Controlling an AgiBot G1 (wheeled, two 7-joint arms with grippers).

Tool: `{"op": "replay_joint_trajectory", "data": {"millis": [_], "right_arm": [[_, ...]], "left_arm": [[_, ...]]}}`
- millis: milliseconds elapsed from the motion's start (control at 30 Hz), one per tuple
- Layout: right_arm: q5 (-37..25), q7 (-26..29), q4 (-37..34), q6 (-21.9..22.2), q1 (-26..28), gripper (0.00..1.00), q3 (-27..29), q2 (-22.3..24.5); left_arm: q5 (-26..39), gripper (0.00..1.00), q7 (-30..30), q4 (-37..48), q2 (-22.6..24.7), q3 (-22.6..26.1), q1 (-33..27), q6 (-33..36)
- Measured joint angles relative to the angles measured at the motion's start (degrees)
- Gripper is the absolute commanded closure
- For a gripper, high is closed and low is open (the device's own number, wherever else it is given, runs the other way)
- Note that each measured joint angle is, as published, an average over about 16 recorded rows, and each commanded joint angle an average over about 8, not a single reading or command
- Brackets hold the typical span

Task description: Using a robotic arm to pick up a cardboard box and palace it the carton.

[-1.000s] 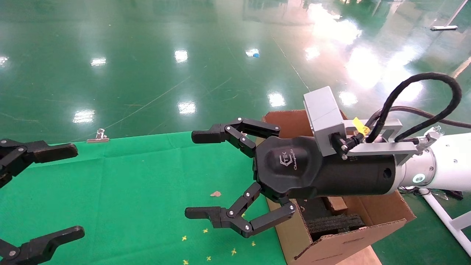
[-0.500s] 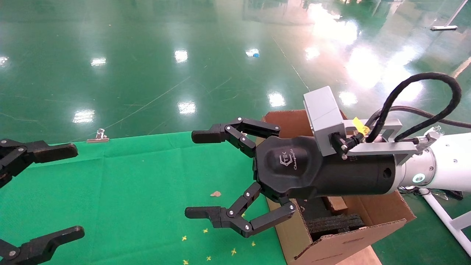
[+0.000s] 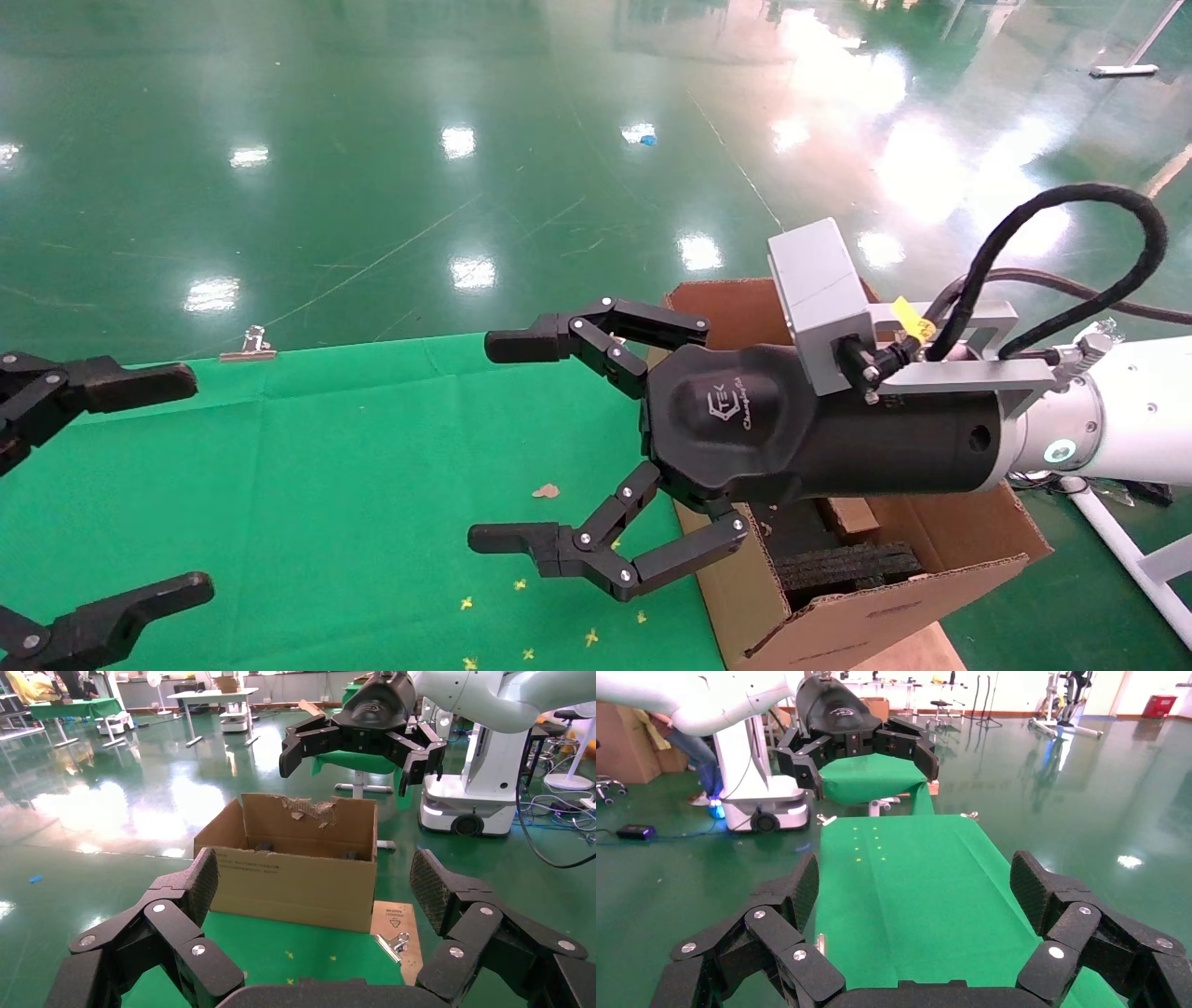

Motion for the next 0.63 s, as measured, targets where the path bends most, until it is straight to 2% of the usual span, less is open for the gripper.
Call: {"op": "replay_joint_trajectory", "data": {"millis": [633], "right_arm": [[0.0,0.0,0.0,0.0,0.0,0.0,0.0,0.0]], "left_arm": [[0.0,0.0,0.0,0.0,0.0,0.0,0.0,0.0]]}}
